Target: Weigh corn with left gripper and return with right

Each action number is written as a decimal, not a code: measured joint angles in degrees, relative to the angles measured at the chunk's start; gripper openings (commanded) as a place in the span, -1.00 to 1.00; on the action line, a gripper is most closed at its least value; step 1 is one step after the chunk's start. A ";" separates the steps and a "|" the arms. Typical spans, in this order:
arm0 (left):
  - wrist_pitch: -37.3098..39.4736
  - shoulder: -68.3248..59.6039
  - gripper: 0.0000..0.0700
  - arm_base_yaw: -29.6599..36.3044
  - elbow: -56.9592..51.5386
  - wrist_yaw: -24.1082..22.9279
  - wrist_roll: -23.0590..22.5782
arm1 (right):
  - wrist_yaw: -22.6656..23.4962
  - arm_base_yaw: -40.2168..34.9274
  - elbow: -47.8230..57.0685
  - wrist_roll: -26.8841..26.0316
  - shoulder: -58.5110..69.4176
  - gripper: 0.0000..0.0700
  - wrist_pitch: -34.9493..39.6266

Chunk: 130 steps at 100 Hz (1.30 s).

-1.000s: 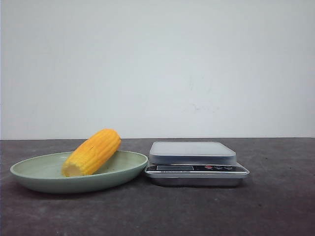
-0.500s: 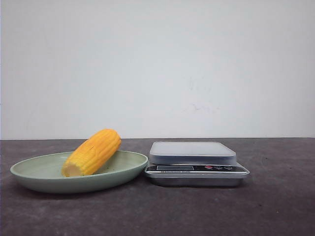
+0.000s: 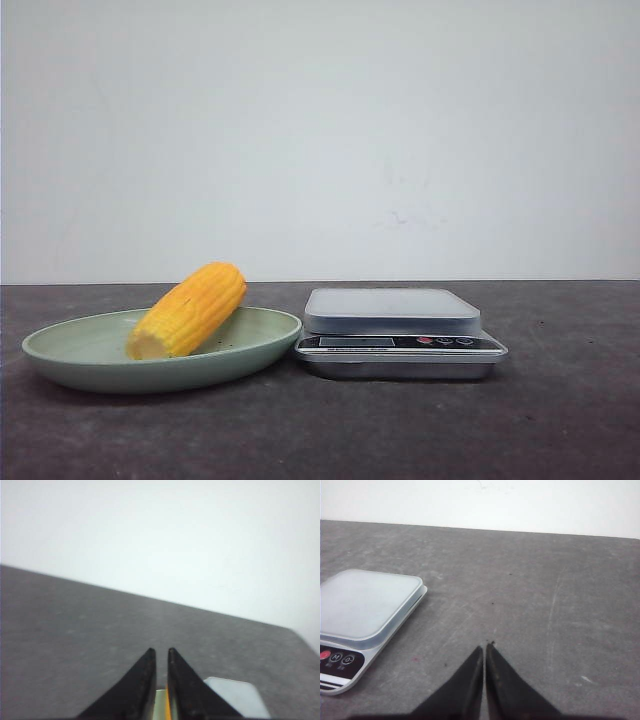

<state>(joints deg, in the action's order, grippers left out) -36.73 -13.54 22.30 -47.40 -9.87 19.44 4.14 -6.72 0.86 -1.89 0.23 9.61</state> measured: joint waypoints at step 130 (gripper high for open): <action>22.40 13.29 -1.00 -21.99 44.15 10.71 -15.23 | 0.00 0.00 0.00 0.00 0.00 -0.99 -0.02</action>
<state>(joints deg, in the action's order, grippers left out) -14.33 -0.25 0.32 -3.25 0.84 4.21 4.14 -6.72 0.86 -1.89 0.23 9.58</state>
